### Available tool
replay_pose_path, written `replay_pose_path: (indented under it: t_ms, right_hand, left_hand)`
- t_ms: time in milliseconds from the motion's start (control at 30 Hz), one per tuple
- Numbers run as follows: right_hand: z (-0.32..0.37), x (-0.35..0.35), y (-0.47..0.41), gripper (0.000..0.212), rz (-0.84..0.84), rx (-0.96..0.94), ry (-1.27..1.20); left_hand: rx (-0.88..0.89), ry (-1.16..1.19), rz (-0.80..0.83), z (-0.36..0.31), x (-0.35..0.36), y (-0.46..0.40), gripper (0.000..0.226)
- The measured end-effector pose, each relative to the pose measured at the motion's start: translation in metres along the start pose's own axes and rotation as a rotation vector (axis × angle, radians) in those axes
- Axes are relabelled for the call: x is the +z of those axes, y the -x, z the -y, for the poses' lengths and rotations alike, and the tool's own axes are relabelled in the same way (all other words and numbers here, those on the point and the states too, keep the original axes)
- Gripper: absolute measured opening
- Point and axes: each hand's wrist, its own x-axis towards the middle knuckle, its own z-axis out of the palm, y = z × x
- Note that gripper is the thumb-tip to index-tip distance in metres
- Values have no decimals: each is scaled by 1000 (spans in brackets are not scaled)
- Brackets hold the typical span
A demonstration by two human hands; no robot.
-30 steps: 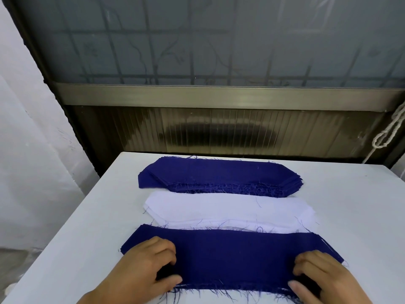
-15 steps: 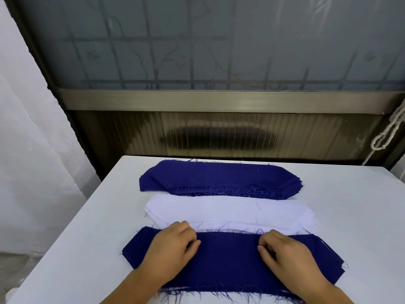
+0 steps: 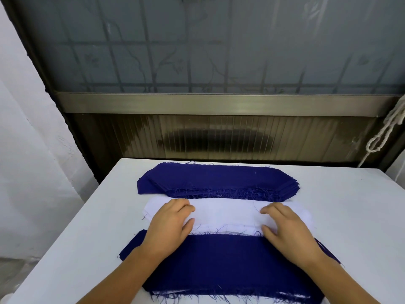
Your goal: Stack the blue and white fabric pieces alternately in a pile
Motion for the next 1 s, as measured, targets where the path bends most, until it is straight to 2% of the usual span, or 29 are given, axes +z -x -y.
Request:
replay_pose_path:
  t_ms: [67, 167, 267, 433, 533, 633, 767, 1000]
  right_hand:
    - [-3, 7, -7, 34, 57, -9, -20]
    - [-8, 14, -6, 27, 77, -14, -41]
    - [-8, 15, -5, 15, 38, 6, -88]
    - [-9, 20, -3, 21, -6, 57, -106]
    - [-11, 21, -4, 17, -15, 52, -98]
    - [-12, 18, -12, 10, 4, 55, -116]
    - [-13, 15, -26, 16, 51, 166, -201]
    - [-11, 24, -18, 16, -58, 272, -443]
  left_hand:
    - [12, -7, 35, -2, 6, -3, 35]
    - [-11, 65, 95, 1, 15, 3, 33]
    - [-31, 95, 66, 4, 18, 6, 28]
    - [-5, 124, 18, -1, 15, 7, 8]
    - [-20, 134, 25, 1, 18, 8, 11]
    - [-133, 232, 49, 4, 19, 8, 18]
    - [-274, 358, 106, 6, 17, 2, 17]
    - [-413, 281, 218, 4, 11, -17, 9]
